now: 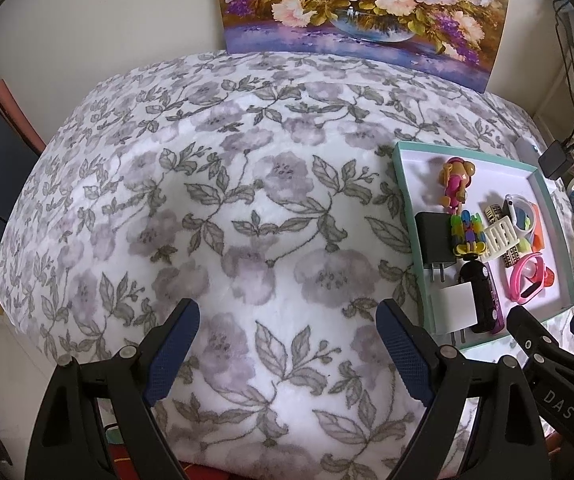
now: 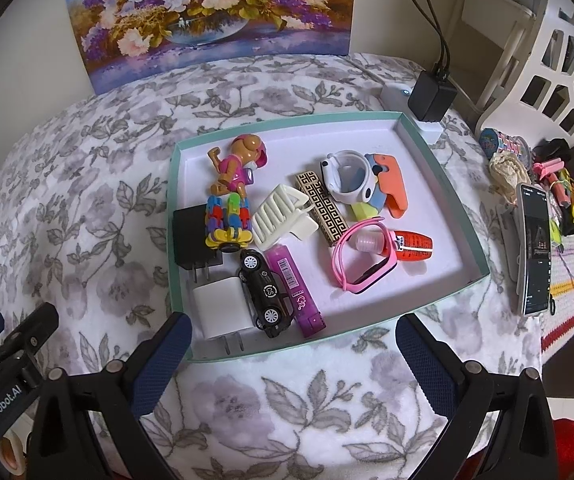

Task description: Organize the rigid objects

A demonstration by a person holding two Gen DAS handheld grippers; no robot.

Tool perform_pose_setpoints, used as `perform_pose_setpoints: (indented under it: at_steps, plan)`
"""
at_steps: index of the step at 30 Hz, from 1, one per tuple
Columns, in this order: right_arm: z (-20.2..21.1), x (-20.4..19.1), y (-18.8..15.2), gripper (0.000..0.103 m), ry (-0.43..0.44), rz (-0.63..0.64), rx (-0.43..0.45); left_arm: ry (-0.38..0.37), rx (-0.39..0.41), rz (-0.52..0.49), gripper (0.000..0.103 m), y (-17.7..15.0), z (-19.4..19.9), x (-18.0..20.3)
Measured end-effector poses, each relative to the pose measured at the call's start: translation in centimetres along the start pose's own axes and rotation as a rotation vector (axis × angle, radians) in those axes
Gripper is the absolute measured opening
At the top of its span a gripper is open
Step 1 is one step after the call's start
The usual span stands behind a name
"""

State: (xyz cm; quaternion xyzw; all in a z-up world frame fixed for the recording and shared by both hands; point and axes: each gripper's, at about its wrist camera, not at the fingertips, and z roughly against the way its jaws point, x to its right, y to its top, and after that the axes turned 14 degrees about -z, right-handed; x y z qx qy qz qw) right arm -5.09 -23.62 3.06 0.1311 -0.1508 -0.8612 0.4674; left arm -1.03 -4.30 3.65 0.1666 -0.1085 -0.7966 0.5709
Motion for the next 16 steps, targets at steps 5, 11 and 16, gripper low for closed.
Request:
perform_pose_setpoints:
  at_steps: [5,11,16]
  plan:
    - [0.01,-0.01,0.02,0.103,0.000,0.000,0.000,0.001,-0.020,-0.009,0.090,-0.02,-0.30,0.18]
    - [0.01,-0.04,0.03,0.103,0.000,0.000,-0.001,-0.003,-0.012,0.000,0.090,-0.06,-0.19,0.01]
    - [-0.02,0.01,0.01,0.103,-0.001,0.000,-0.003,-0.009,0.010,0.006,0.090,-0.03,0.23,-0.07]
